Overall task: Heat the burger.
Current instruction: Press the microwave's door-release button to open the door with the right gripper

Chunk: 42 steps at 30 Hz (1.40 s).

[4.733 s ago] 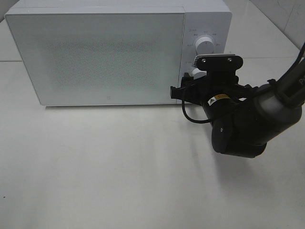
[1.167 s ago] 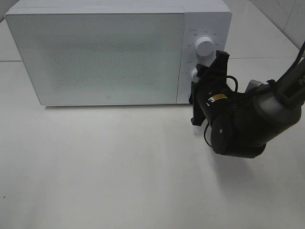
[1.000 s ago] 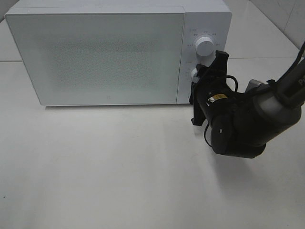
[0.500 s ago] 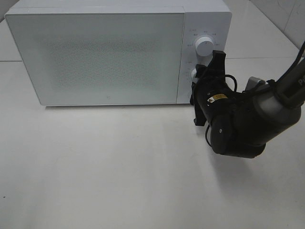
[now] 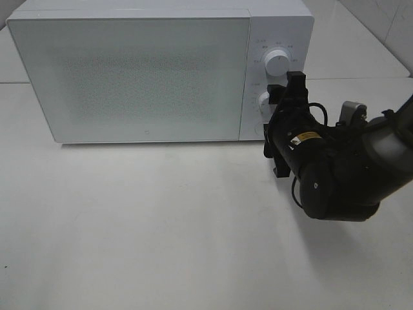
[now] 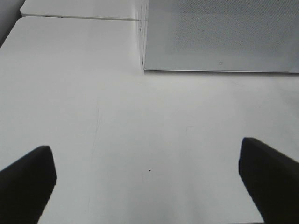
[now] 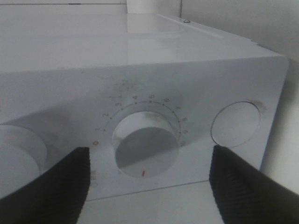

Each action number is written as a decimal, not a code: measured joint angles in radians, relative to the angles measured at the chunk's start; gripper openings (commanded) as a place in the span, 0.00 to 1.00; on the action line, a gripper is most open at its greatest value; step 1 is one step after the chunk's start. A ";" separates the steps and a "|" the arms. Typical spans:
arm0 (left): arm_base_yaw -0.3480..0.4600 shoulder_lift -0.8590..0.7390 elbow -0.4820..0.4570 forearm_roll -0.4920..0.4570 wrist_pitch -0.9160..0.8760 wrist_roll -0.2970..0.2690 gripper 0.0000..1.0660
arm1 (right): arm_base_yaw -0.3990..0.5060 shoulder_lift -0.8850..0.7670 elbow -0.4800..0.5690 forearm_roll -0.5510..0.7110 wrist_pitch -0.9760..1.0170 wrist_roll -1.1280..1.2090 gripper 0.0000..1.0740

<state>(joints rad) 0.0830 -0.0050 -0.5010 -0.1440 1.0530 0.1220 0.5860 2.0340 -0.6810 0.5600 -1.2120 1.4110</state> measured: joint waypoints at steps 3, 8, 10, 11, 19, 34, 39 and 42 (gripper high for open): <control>0.000 0.000 0.000 0.000 0.000 0.000 0.94 | 0.000 -0.033 0.056 -0.030 0.002 -0.006 0.68; 0.000 0.000 0.000 0.000 0.000 0.000 0.94 | 0.000 -0.086 0.113 -0.091 0.064 -0.064 0.68; 0.000 0.000 0.000 0.000 0.000 0.000 0.94 | 0.000 -0.116 0.139 -0.121 0.110 -0.108 0.68; 0.000 0.000 0.000 0.000 0.000 0.000 0.94 | 0.000 -0.135 0.151 -0.138 0.134 -0.136 0.68; 0.000 0.000 0.000 0.000 0.000 0.000 0.94 | 0.000 -0.326 0.178 -0.187 0.425 -0.543 0.67; 0.000 0.000 0.000 0.000 0.000 0.000 0.94 | 0.000 -0.559 0.129 -0.104 1.117 -1.457 0.67; 0.000 0.000 0.000 0.000 0.000 0.000 0.94 | 0.000 -0.577 0.042 -0.148 1.384 -1.544 0.67; 0.000 0.000 0.000 0.000 0.000 0.000 0.94 | 0.000 -0.589 0.008 -0.193 1.471 -1.545 0.67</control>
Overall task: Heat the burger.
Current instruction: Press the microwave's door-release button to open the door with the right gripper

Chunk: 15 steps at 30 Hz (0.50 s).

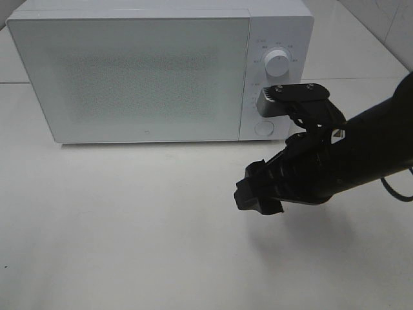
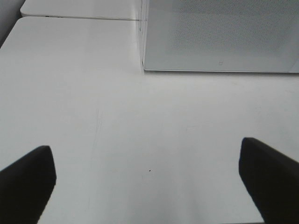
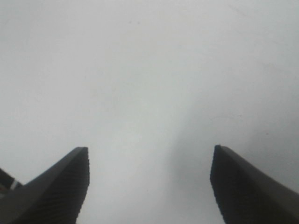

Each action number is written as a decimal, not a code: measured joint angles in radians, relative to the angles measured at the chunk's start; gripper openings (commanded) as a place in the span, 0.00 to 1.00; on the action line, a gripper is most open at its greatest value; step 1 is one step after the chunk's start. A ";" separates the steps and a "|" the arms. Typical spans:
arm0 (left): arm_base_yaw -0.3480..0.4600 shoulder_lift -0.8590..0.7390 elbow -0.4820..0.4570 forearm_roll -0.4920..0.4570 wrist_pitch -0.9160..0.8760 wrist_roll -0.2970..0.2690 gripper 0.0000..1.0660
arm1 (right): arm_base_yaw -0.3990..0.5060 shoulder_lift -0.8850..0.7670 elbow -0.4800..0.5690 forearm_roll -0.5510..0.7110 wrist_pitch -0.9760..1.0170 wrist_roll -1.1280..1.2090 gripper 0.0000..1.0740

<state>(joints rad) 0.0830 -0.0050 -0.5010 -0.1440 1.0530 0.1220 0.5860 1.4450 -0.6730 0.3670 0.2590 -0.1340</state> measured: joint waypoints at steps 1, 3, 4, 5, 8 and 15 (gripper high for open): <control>0.000 0.000 0.000 0.000 0.000 0.000 0.94 | 0.000 -0.016 -0.030 -0.049 0.101 0.008 0.67; 0.000 0.000 0.000 0.000 0.000 0.000 0.94 | 0.000 -0.023 -0.045 -0.076 0.152 0.016 0.67; 0.000 0.000 0.000 0.000 0.000 0.000 0.94 | 0.000 -0.046 -0.069 -0.118 0.236 0.041 0.67; 0.000 0.000 0.000 0.000 0.000 0.000 0.94 | 0.000 -0.057 -0.081 -0.141 0.275 0.060 0.67; 0.000 0.000 0.000 0.000 0.000 0.000 0.94 | 0.000 -0.106 -0.107 -0.206 0.364 0.111 0.67; 0.000 0.000 0.000 0.000 0.000 0.000 0.94 | 0.000 -0.222 -0.117 -0.302 0.512 0.187 0.67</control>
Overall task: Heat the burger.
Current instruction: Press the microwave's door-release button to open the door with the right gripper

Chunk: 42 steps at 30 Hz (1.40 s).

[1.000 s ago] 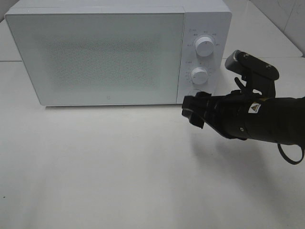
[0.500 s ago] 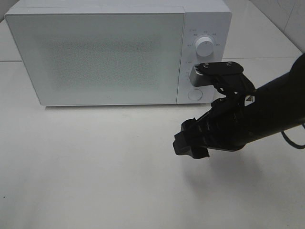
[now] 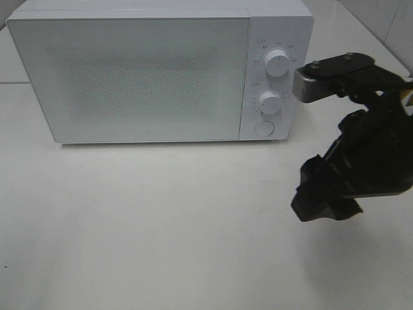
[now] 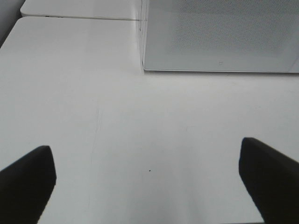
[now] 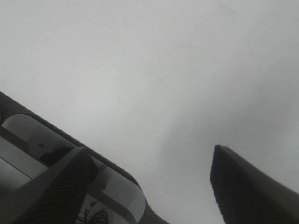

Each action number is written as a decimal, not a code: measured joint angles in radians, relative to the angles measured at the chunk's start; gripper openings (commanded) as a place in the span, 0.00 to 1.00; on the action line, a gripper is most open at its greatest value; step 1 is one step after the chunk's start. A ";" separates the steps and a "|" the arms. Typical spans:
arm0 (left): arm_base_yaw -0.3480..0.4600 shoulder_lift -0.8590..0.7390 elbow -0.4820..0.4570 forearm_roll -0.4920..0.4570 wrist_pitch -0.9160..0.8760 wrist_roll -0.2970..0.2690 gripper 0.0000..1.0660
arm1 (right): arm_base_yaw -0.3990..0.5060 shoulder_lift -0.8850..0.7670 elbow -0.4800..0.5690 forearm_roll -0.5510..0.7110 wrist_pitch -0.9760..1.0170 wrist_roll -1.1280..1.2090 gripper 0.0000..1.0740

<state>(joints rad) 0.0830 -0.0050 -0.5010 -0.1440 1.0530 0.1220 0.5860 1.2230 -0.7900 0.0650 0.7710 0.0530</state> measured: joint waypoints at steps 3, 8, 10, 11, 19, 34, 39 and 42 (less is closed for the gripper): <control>0.000 0.000 0.000 0.000 0.000 0.000 0.94 | 0.000 -0.082 0.000 -0.047 0.083 0.034 0.67; 0.000 0.000 0.000 0.000 0.000 0.000 0.94 | 0.000 -0.175 0.000 -0.081 0.159 0.047 0.67; 0.000 0.000 0.000 0.000 0.000 0.000 0.94 | 0.000 -0.209 0.000 -0.087 0.183 0.050 0.68; 0.000 0.000 0.000 0.000 0.000 0.000 0.94 | 0.000 -0.247 0.000 -0.089 0.213 0.050 0.69; 0.000 0.000 0.000 0.000 0.000 0.000 0.94 | 0.000 -0.442 0.000 -0.149 0.288 0.063 0.76; 0.000 0.000 0.000 0.000 0.000 0.000 0.94 | -0.292 -0.892 0.158 -0.185 0.314 0.058 0.71; 0.000 0.000 0.000 0.000 0.000 0.000 0.94 | -0.328 -0.991 0.197 -0.184 0.287 0.051 0.71; 0.000 0.000 0.000 0.000 0.000 0.000 0.94 | -0.349 -1.058 0.228 -0.184 0.271 0.051 0.71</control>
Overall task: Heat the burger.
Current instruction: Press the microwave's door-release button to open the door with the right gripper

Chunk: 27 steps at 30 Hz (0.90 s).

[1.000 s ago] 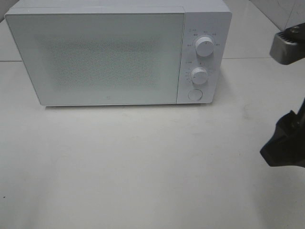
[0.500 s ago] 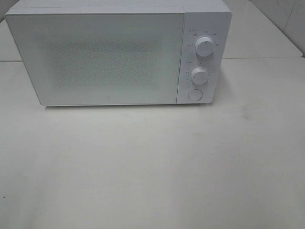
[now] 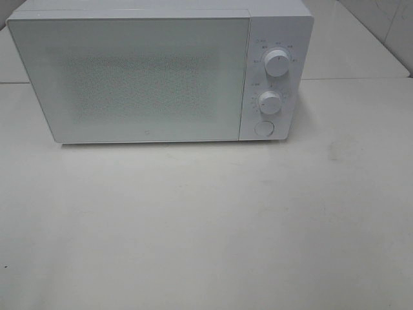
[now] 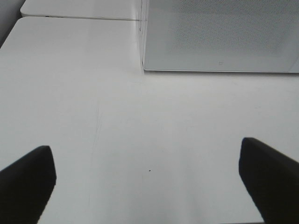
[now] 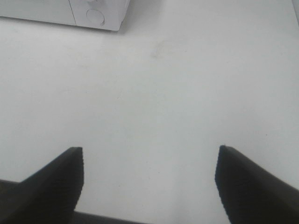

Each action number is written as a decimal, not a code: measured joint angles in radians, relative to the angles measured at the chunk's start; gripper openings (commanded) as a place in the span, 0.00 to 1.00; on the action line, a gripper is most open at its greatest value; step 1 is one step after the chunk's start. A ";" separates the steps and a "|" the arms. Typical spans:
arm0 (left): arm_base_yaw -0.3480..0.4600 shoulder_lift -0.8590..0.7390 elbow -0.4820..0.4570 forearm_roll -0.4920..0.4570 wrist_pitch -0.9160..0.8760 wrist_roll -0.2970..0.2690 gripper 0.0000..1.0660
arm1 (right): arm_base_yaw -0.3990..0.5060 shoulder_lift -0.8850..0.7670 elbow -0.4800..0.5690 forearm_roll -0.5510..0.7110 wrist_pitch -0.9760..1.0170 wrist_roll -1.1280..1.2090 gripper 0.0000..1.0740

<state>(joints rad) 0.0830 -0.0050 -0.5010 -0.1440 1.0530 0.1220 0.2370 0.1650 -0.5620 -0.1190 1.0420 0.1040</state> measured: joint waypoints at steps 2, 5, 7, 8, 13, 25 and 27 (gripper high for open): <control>0.000 0.000 0.000 0.000 0.000 0.000 0.94 | -0.015 -0.041 0.018 0.000 -0.013 -0.001 0.71; 0.000 0.000 0.000 0.000 0.000 0.000 0.94 | -0.035 -0.096 0.042 0.000 -0.011 -0.001 0.71; 0.000 0.000 0.000 0.000 0.000 0.000 0.94 | -0.059 -0.145 0.054 0.010 -0.004 -0.010 0.71; 0.000 0.000 0.000 0.000 0.000 0.000 0.94 | -0.059 -0.145 0.054 0.010 -0.004 -0.010 0.71; 0.000 0.000 0.000 0.000 0.000 0.000 0.94 | -0.112 -0.169 0.054 0.090 -0.004 -0.054 0.71; 0.000 0.000 0.000 0.000 0.000 0.000 0.94 | -0.117 -0.169 0.054 0.109 -0.004 -0.072 0.71; 0.000 0.000 0.000 0.000 0.000 0.000 0.94 | -0.117 -0.169 0.054 0.109 -0.004 -0.072 0.71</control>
<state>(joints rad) 0.0830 -0.0050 -0.5010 -0.1440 1.0530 0.1220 0.1200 -0.0040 -0.5080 -0.0100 1.0380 0.0320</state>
